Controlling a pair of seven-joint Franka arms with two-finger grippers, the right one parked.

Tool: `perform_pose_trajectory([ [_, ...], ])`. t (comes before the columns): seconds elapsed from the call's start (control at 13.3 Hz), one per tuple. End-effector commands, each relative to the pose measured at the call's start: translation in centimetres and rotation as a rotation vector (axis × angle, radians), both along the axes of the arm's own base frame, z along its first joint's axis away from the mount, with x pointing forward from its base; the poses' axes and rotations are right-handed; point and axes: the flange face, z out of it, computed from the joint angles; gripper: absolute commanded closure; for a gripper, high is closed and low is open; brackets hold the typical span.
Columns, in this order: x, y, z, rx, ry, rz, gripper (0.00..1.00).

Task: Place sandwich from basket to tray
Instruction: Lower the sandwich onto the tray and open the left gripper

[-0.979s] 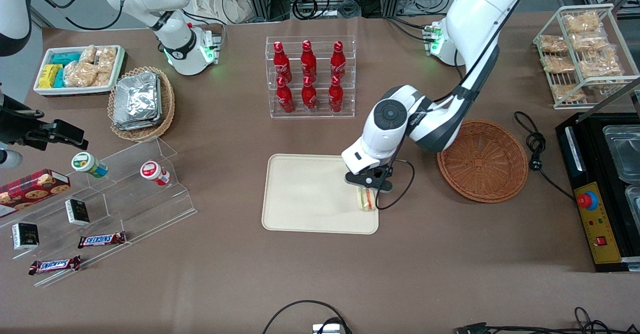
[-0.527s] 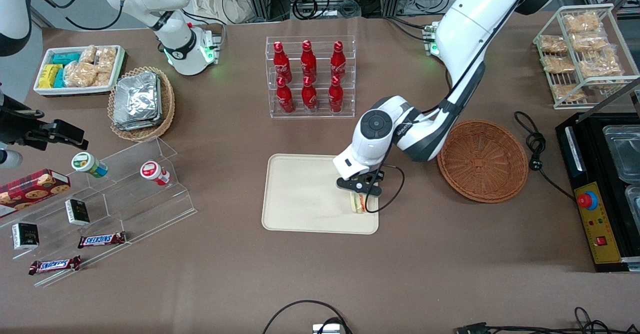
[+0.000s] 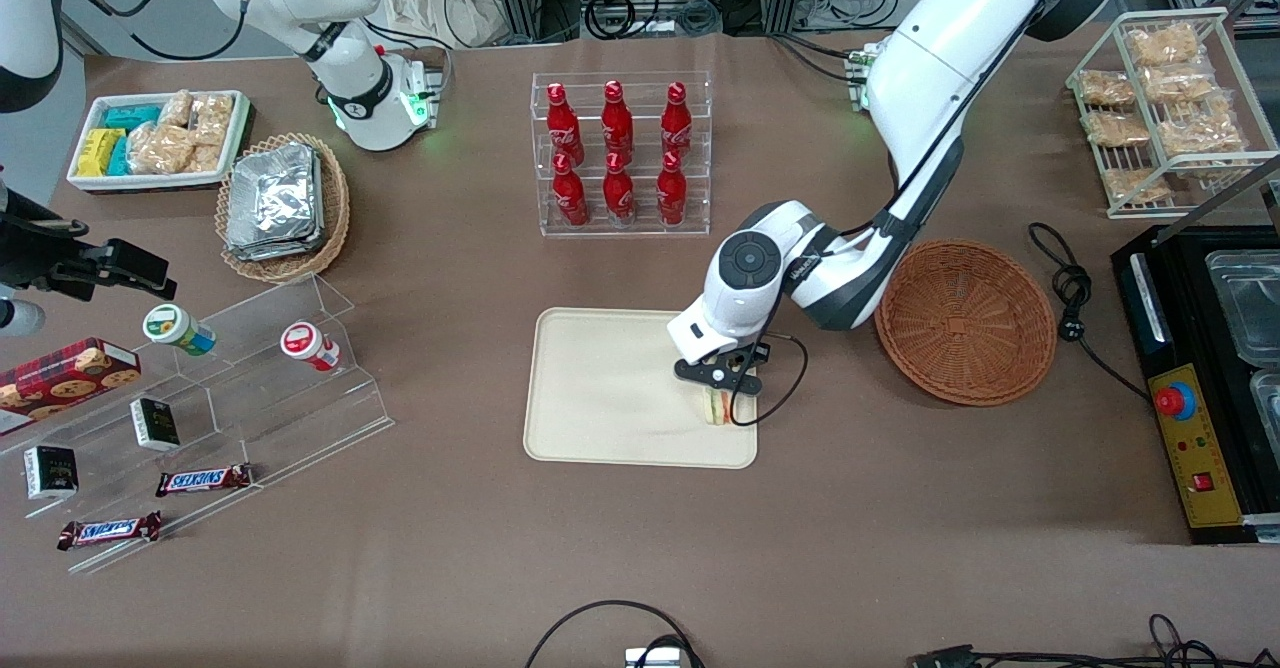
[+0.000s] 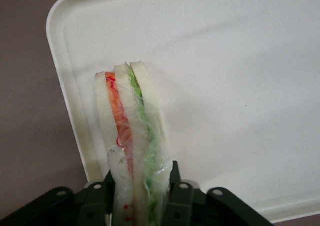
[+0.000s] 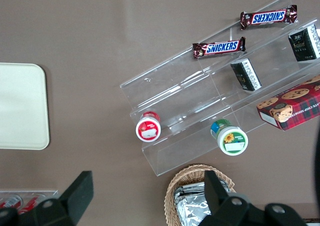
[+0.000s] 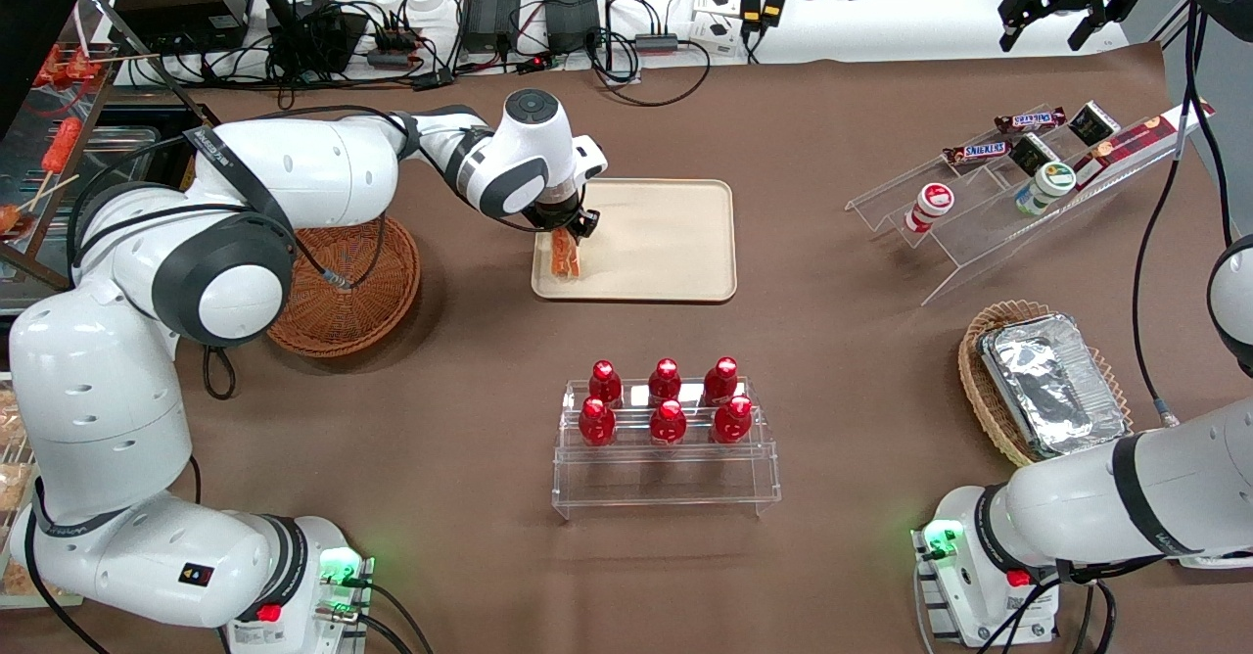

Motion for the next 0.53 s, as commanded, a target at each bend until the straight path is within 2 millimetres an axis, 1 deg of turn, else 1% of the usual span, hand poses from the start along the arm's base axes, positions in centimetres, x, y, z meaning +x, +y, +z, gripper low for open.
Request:
perform_pose_trajectory([
  [0.0, 0.4, -0.7, 0.2, 0.014, -0.012, 0.007, 0.00],
  [0.08, 0.5, -0.6, 0.3, 0.014, -0.012, 0.008, 0.00],
  [0.23, 0.8, -0.6, 1.2, 0.009, -0.023, 0.041, 0.00],
  [0.38, 1.5, -0.4, 2.4, 0.010, -0.031, 0.090, 0.00],
  [0.45, 2.1, -0.1, 3.6, 0.026, -0.033, 0.110, 0.00],
])
